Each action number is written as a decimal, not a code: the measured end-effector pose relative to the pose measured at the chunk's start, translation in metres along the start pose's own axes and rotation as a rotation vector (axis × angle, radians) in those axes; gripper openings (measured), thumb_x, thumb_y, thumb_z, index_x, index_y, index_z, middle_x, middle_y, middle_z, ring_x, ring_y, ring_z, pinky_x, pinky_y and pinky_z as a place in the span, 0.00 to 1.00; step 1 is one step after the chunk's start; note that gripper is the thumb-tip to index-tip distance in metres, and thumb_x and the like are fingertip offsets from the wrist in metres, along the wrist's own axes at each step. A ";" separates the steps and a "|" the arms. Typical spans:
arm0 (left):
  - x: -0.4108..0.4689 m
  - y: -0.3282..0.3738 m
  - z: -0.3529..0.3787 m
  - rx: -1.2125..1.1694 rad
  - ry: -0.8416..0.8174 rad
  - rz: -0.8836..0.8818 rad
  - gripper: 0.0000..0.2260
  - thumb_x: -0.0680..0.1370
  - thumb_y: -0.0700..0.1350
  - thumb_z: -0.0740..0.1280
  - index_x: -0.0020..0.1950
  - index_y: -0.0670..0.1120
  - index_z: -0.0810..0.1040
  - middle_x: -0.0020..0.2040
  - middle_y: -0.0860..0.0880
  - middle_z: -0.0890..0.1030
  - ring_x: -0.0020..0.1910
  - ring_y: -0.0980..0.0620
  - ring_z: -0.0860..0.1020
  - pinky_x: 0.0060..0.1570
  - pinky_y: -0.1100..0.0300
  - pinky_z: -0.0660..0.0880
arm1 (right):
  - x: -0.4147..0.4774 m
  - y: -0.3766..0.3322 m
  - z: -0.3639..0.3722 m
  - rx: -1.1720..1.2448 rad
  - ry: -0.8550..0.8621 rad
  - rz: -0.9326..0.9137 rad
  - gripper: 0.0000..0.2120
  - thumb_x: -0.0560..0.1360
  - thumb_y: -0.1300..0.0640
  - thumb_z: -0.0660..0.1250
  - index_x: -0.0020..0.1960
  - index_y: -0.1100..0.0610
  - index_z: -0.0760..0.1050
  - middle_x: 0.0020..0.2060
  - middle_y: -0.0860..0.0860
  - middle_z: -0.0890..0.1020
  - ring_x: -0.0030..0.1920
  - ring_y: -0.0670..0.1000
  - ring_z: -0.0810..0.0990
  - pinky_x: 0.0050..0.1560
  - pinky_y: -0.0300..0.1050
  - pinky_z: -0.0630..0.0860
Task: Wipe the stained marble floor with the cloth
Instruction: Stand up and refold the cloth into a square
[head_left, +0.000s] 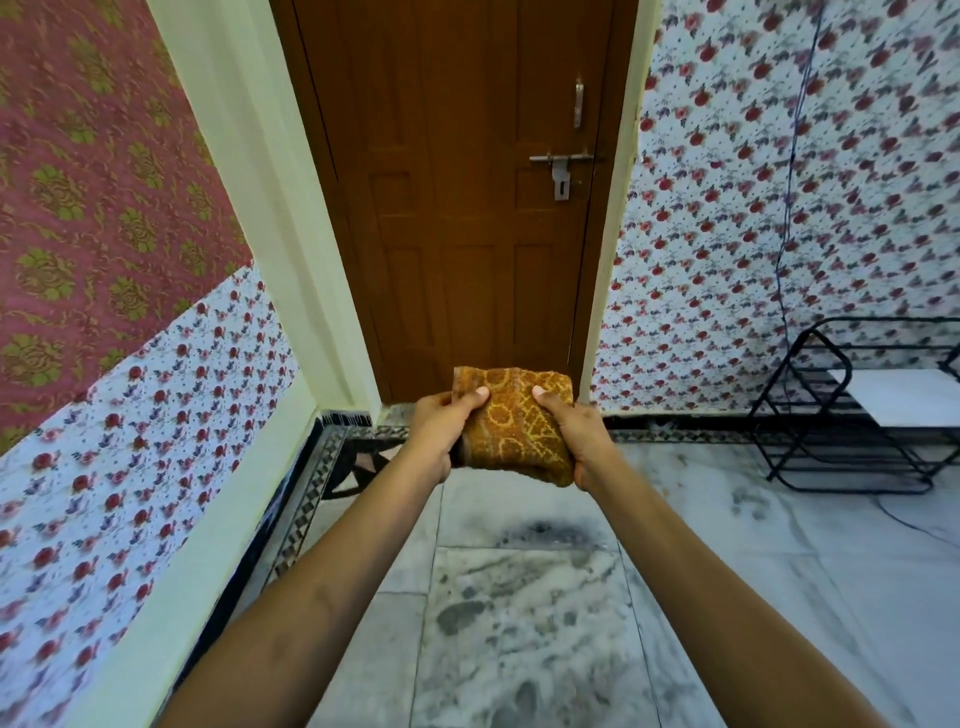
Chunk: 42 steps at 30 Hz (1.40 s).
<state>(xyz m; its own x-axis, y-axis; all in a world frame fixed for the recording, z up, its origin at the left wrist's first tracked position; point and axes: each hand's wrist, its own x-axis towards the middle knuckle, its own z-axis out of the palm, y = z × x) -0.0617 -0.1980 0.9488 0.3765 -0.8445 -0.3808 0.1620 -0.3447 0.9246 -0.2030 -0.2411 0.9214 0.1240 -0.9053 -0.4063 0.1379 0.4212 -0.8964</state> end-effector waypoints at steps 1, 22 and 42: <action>0.001 -0.005 0.000 0.007 -0.013 -0.012 0.20 0.74 0.48 0.70 0.64 0.42 0.74 0.56 0.42 0.80 0.49 0.45 0.78 0.47 0.51 0.77 | -0.001 0.006 -0.001 0.012 0.012 0.020 0.28 0.73 0.49 0.70 0.66 0.63 0.67 0.55 0.59 0.78 0.55 0.60 0.78 0.53 0.56 0.77; 0.021 -0.047 0.255 0.014 -0.213 -0.095 0.16 0.75 0.48 0.69 0.61 0.45 0.75 0.53 0.45 0.80 0.49 0.48 0.79 0.44 0.56 0.76 | 0.056 -0.028 -0.250 0.095 0.166 0.030 0.23 0.69 0.52 0.74 0.60 0.59 0.72 0.49 0.56 0.80 0.47 0.56 0.81 0.40 0.46 0.78; 0.116 -0.066 0.642 0.058 -0.373 -0.213 0.16 0.76 0.46 0.68 0.63 0.45 0.76 0.58 0.44 0.80 0.56 0.44 0.78 0.58 0.49 0.75 | 0.212 -0.130 -0.591 0.098 0.259 0.052 0.24 0.69 0.51 0.74 0.60 0.59 0.72 0.50 0.55 0.80 0.47 0.55 0.80 0.39 0.47 0.78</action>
<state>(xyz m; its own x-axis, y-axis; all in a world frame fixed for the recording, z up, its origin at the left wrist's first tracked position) -0.6143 -0.5366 0.8483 -0.0171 -0.8388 -0.5441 0.1446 -0.5405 0.8288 -0.7754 -0.5198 0.8470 -0.1199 -0.8611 -0.4941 0.2341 0.4591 -0.8570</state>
